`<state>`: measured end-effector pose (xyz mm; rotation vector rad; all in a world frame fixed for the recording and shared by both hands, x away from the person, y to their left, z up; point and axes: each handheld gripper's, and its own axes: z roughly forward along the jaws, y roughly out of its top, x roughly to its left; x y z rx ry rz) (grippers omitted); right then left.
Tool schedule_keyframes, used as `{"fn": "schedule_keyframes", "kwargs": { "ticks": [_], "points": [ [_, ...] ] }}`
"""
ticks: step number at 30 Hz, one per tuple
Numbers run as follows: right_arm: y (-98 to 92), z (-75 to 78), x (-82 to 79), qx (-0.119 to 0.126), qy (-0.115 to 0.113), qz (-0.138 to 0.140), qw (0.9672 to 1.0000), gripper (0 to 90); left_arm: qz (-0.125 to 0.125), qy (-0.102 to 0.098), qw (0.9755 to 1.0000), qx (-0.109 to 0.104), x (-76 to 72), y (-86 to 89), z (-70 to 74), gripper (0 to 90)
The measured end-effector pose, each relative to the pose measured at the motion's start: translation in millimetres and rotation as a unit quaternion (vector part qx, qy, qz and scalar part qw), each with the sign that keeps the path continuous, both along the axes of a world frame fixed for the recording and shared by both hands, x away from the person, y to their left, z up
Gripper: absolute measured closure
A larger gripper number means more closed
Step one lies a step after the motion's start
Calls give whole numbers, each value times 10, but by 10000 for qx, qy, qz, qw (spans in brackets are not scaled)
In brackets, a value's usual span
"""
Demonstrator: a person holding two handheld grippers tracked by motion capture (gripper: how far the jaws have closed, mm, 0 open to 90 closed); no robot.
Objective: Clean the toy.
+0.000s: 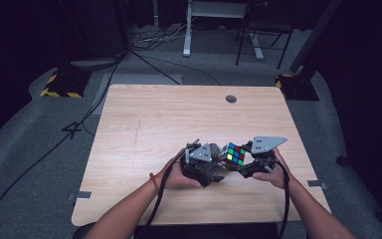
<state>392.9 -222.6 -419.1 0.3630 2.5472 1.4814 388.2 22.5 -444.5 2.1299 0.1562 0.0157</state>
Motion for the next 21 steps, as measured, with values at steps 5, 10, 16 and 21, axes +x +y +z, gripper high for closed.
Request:
{"fn": "schedule_keyframes", "kwargs": {
  "ticks": [5,10,16,21],
  "points": [
    [7,1,-4,-25,-7,46,10000,337,-95,0,9999,-56,-19,11,21,274],
    [3,14,-12,-225,-16,167,9996,334,-161,-62,9998,-63,-33,31,40,269],
    [27,-18,-6,-593,-6,252,9979,330,-198,-96,9998,21,-47,7,34,266],
    [53,-26,-14,-853,-92,289,9959,326,-238,-95,9997,7,-55,-8,30,264]
  ]
}}
